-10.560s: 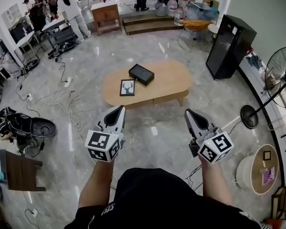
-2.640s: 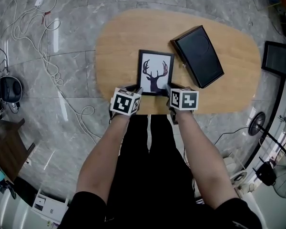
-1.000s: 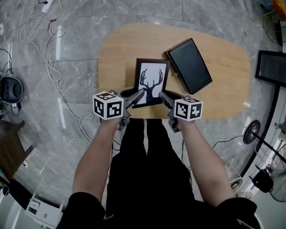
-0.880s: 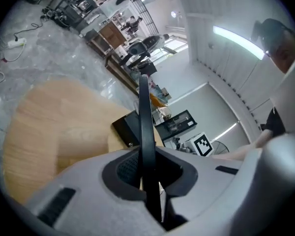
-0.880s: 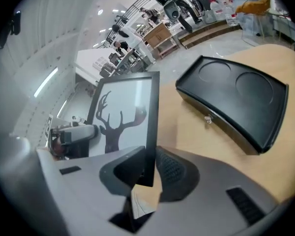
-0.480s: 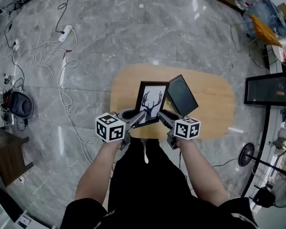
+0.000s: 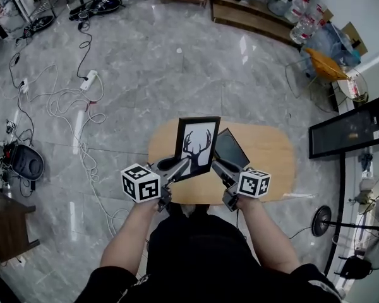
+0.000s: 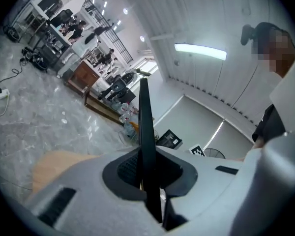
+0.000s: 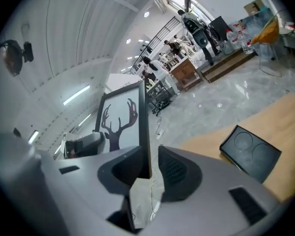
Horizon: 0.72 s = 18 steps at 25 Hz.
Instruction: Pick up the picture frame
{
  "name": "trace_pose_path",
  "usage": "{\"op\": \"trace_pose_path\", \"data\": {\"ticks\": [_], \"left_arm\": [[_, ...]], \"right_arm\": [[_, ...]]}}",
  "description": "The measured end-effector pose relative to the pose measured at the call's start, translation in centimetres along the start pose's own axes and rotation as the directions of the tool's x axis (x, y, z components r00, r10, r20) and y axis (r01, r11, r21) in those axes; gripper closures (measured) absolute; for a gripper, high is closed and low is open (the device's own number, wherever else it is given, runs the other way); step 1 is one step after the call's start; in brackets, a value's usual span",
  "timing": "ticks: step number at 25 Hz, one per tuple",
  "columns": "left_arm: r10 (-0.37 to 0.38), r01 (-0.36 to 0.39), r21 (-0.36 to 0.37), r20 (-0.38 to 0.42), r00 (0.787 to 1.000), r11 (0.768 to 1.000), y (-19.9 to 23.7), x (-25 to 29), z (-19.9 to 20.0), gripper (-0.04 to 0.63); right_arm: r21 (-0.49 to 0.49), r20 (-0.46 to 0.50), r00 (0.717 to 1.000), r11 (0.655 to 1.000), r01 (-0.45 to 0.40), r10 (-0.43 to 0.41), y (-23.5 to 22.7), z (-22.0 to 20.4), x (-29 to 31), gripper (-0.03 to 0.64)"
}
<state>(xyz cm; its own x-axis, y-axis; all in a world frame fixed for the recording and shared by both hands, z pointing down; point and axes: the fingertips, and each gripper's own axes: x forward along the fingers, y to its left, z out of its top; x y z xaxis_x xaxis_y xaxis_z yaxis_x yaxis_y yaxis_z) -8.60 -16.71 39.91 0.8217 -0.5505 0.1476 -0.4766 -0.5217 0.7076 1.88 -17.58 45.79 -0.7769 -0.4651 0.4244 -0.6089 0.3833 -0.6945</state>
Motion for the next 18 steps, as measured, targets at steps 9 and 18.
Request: {"op": "trace_pose_path", "data": {"ticks": [9, 18], "left_arm": [[0.091, -0.101, 0.151, 0.073, 0.993, 0.983, -3.2, -2.3, 4.3, 0.557], [0.209, -0.239, 0.258, 0.139, 0.968, 0.936, -6.9, -1.5, 6.4, 0.556]], "right_arm": [[-0.141, 0.119, 0.992, 0.988, 0.056, -0.039, 1.4, 3.9, -5.9, 0.549], [-0.33, 0.144, 0.989, 0.944, 0.017, 0.033, 2.7, 8.0, -11.9, 0.598]]}}
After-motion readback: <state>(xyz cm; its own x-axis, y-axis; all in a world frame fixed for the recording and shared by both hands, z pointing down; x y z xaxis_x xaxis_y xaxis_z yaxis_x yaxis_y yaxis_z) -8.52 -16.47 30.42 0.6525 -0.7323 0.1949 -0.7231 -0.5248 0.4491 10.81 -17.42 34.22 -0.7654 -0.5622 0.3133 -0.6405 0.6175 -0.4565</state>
